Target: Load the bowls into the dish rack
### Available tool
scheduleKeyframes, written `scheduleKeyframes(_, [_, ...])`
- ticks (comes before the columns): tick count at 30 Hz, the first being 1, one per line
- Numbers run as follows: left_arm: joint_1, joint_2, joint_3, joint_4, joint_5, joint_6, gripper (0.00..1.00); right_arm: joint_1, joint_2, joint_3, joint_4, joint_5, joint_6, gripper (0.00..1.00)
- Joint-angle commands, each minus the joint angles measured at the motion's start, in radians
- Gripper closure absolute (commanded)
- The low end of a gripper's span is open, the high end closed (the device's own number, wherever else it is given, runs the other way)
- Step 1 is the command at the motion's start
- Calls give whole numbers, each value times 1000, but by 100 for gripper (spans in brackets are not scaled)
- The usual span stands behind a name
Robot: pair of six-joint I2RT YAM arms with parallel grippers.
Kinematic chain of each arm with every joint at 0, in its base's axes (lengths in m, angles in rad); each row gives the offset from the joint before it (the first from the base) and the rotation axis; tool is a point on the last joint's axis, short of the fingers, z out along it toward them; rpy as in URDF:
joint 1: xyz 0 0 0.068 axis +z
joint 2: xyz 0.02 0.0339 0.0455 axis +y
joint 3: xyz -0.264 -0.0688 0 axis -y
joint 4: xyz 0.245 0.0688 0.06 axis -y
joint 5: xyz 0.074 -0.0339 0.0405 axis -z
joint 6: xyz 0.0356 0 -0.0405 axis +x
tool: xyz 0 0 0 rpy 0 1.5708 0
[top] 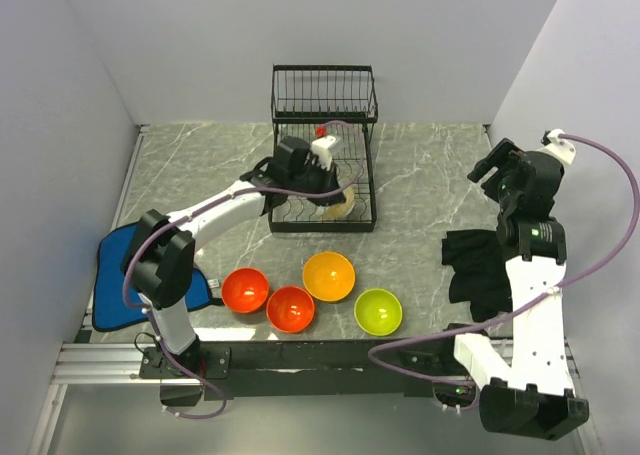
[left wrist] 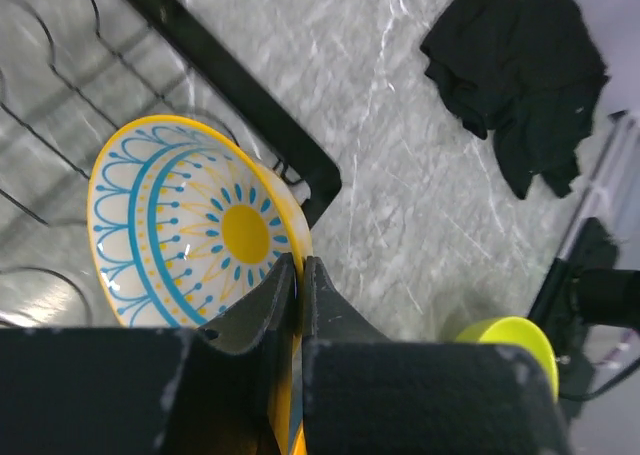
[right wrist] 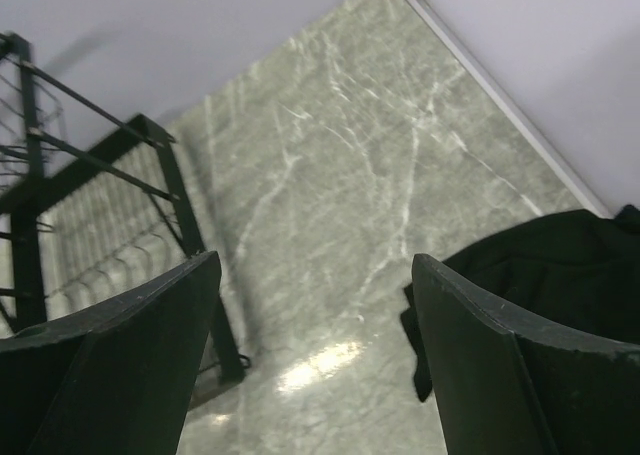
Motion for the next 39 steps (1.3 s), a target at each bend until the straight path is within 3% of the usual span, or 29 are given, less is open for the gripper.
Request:
scheduleKeyframes(1, [23,-71,-98,463,219,-199,99,-5,55,71,-10,38,-75,15])
scheduleKeyframes(6, [73,-21,-228,827,301,-470,99,-5,99,98,-27,39,-118,14])
scheduleKeyframes(15, [130,126,-232,1066,244,-738,99,-7,110,97,-35,71,-180,13])
scheduleKeyframes(23, [135,188,-210,1073,149,-796,99,-8,115,94,-40,78,-203,13])
scheduleKeyframes(39, [153,372,-83,1139,127,-820,99,-10,185,134,-43,64,-229,12])
